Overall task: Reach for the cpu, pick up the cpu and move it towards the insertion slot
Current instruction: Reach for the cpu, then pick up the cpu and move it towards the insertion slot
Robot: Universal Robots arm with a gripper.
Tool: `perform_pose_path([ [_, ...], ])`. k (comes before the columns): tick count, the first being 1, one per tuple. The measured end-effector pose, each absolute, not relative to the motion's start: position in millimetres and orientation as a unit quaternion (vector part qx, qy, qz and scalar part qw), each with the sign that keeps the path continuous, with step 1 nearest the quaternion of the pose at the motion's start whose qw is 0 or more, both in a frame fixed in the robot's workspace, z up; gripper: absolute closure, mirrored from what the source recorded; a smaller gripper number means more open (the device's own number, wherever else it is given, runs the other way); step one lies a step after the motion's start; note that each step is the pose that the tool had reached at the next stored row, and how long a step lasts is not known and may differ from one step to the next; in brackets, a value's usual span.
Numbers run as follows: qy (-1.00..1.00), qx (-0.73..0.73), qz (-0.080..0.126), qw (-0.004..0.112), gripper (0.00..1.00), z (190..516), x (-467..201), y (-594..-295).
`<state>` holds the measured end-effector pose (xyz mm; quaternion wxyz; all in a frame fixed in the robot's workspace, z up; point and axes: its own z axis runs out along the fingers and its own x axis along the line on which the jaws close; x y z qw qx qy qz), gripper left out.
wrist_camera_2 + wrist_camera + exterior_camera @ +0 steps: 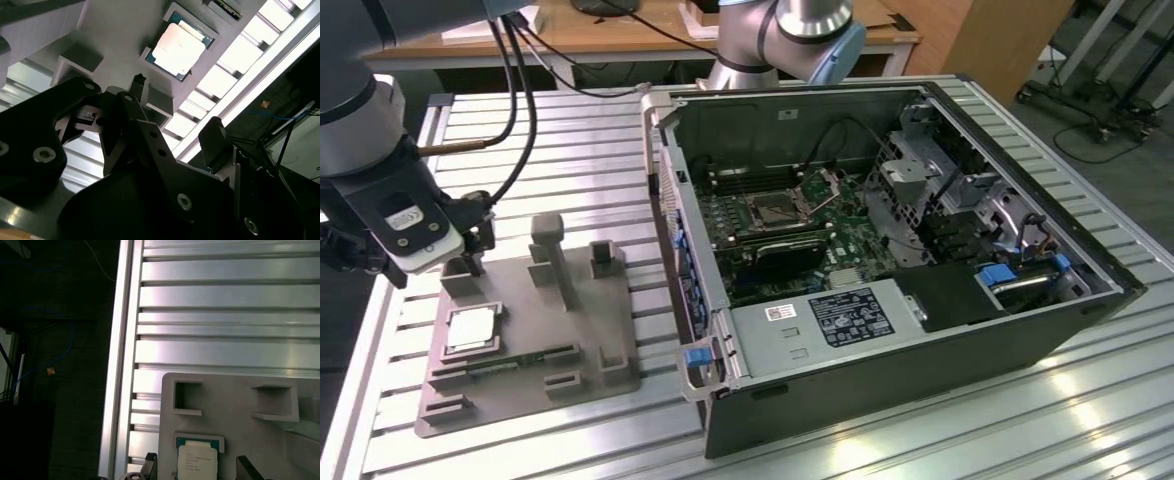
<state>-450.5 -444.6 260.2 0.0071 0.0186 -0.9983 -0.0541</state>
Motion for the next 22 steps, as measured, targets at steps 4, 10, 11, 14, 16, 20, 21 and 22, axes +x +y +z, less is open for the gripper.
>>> perform_pose_path([
  [4,-0.998,0.019,-0.056,0.007,0.29,260.0,-450.5,-444.6],
  [10,-0.998,0.019,-0.056,0.007,0.29,260.0,-450.5,-444.6],
  [11,-0.998,0.019,-0.057,0.007,0.29,260.0,-450.5,-444.6],
  [14,-0.998,0.019,-0.057,0.007,0.29,259.8,-450.5,-444.6],
  [16,-0.998,0.019,-0.056,0.007,0.29,258.2,-450.5,-445.6],
  [20,-0.998,0.017,-0.056,0.007,0.29,251.0,-450.5,-448.4],
  [21,-0.998,0.015,-0.057,0.006,0.29,249.1,-450.5,-448.7],
  [22,-0.998,0.014,-0.057,0.006,0.29,247.3,-450.3,-448.9],
])
